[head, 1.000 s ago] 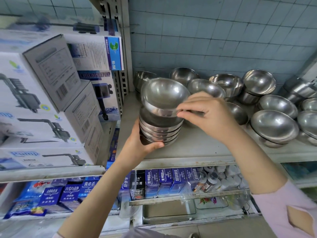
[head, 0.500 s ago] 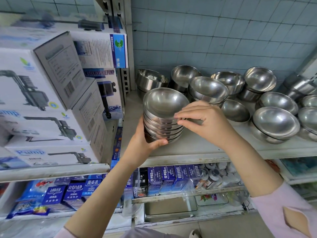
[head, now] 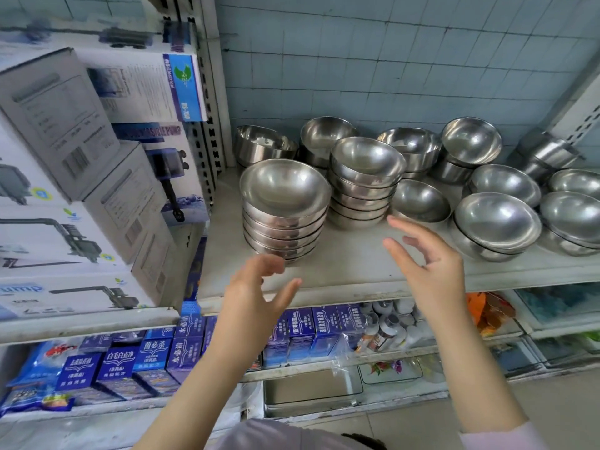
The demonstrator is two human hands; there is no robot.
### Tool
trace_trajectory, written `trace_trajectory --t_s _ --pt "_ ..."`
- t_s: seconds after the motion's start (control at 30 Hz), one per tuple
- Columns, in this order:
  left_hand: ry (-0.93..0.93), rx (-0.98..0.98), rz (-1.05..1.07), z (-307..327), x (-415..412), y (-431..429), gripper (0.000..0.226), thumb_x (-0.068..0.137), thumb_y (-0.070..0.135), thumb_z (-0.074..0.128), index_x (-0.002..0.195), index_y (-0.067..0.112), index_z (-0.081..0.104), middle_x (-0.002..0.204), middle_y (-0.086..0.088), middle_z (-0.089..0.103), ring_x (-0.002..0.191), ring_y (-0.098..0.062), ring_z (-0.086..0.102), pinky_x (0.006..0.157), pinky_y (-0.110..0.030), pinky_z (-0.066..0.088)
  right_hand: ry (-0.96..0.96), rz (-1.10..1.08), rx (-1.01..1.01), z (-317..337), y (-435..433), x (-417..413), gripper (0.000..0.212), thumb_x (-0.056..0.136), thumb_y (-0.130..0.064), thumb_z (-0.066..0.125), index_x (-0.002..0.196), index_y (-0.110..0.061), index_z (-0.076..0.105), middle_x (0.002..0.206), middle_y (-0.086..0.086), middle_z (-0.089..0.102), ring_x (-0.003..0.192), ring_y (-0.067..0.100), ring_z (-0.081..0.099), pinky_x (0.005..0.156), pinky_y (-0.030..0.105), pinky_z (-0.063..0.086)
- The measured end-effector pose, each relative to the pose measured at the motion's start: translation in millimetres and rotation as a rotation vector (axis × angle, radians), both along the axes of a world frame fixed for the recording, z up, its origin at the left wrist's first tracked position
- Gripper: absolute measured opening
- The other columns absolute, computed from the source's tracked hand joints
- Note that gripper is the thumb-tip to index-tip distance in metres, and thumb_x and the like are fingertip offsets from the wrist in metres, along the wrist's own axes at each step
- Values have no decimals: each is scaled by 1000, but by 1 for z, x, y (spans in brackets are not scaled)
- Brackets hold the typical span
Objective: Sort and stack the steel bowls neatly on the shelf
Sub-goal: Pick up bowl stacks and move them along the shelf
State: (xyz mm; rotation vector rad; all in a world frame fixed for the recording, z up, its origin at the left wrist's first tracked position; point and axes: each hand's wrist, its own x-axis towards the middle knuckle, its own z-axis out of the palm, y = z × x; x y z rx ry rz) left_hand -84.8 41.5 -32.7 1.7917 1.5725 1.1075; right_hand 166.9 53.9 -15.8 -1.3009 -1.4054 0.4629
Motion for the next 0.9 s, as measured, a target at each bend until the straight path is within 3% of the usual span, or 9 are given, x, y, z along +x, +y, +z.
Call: trace_trajectory --t_s 0.1,0.23,0.33,0.43,0.5,0.63,0.73,0.8,0.9 --pt "44 -4 -125 5 38 5 32 83 27 74 113 20 64 99 22 57 88 8 54 81 2 35 55 -153 -10 -8 -8 31 32 87 -28 71 119 -31 69 124 -14 67 116 6 59 99 22 48" --pt "59 -25 -195 11 100 22 42 87 30 69 127 22 58 110 17 54 106 -4 55 90 -10 38 9 -322 34 -11 -6 84 41 85 -44 73 124 -33 63 123 -28 57 119 5 55 104 34 48" --pt "-3 -140 -213 6 148 39 62 86 34 70 140 23 44 127 8 52 116 -4 49 93 -13 36 -32 -426 -10 -12 -2 124 63 80 -50 75 135 -28 54 139 -11 49 132 22 46 107 52 43" --pt "-68 -229 -171 -6 198 60 81 82 34 75 148 17 30 145 -5 44 132 -17 44 107 -29 38 -255 -459 -26 -3 4 157 75 74 -40 81 140 -19 50 152 3 39 142 20 28 116 57 30" --pt "-106 -249 -96 -11 227 75 90 78 31 78 149 11 25 148 -9 40 135 -21 41 110 -32 36 -336 -387 -94 0 9 181 86 70 -42 84 144 -24 43 155 1 35 143 17 24 117 54 26" --pt "-224 -200 65 -14 262 96 94 70 25 85 144 8 29 141 -7 46 128 -21 48 106 -33 40 -196 -79 -291 0 12 216 106 65 -46 88 149 -45 24 155 -20 26 145 5 24 115 32 28" --pt "-282 -158 210 -16 283 99 101 63 21 90 142 4 29 138 -10 50 127 -24 50 105 -43 42 -216 26 -311 0 15 234 112 63 -48 88 152 -43 20 151 -27 23 136 -15 20 107 14 20" --pt "-321 -134 289 -17 292 98 101 61 18 90 140 4 29 134 -9 54 123 -25 54 101 -45 45 -205 54 -340 2 18 243 115 61 -51 87 154 -40 20 148 -29 24 131 -19 22 104 12 20" --pt "-346 -112 315 -17 296 97 95 65 20 88 139 13 29 125 -3 58 112 -18 60 92 -29 50 -134 126 -384 8 21 253 119 55 -57 83 155 -41 19 147 -30 29 122 -25 29 96 3 23"
